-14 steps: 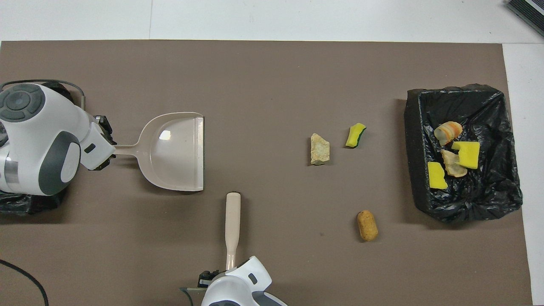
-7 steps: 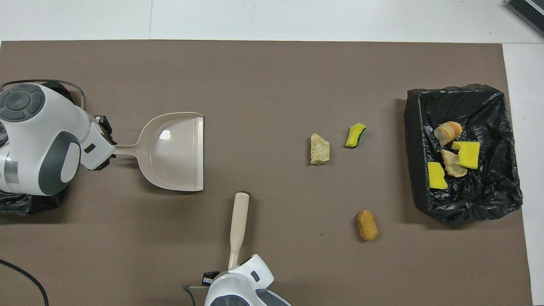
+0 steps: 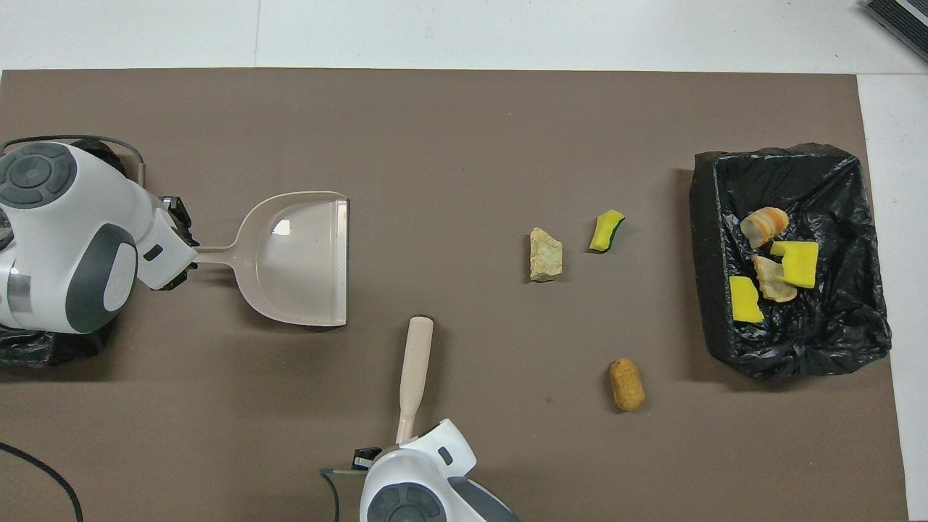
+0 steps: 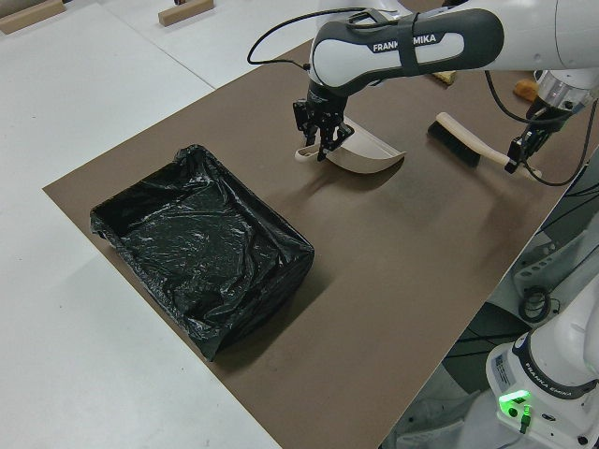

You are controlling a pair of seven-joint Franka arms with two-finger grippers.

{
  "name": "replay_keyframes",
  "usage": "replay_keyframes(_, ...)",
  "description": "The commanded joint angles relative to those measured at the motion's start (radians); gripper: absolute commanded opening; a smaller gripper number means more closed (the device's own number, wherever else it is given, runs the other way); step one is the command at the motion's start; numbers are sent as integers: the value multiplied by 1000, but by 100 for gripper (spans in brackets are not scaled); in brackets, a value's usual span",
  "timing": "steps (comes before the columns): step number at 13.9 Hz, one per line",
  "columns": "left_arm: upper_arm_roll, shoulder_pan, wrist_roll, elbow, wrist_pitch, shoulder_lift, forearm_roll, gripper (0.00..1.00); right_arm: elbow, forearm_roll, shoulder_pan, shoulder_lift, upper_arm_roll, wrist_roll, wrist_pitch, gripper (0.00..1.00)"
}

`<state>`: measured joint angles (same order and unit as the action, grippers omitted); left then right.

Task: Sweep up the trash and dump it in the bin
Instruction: 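Grasp the brush handle with the right gripper and lift it, then move the brush behind the scraps while the left gripper positions the dustpan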

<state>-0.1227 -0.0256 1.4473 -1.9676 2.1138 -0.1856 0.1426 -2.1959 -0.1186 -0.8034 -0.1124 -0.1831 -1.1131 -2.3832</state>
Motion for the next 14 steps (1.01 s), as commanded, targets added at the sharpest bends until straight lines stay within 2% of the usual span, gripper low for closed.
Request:
replay_keyframes(1,-6,13,-54,-10,3,31,20,0,-8,-6,84,68,1,102,70,0)
replay_keyframes(6,-9,131,-278,-8,-1,38,20,0,-8,3,268,221,1,249,264,0)
replay_keyframes(7,-11,156,-326,-16,0,43,20,0,-8,35,320,229,-1,300,292,0)
replay_keyframes(10,-9,229,-442,-28,-40,66,18,0,2,118,410,195,-1,364,253,0)
replay_keyframes(12,-9,265,-511,-51,-83,89,18,0,33,143,522,143,-4,517,191,0)
replay_keyframes(13,-9,291,-597,-77,-77,109,18,0,59,154,562,119,-1,591,199,0)
replay_keyframes(14,-9,295,-604,-98,-69,117,20,0,73,186,610,102,-1,651,200,0)
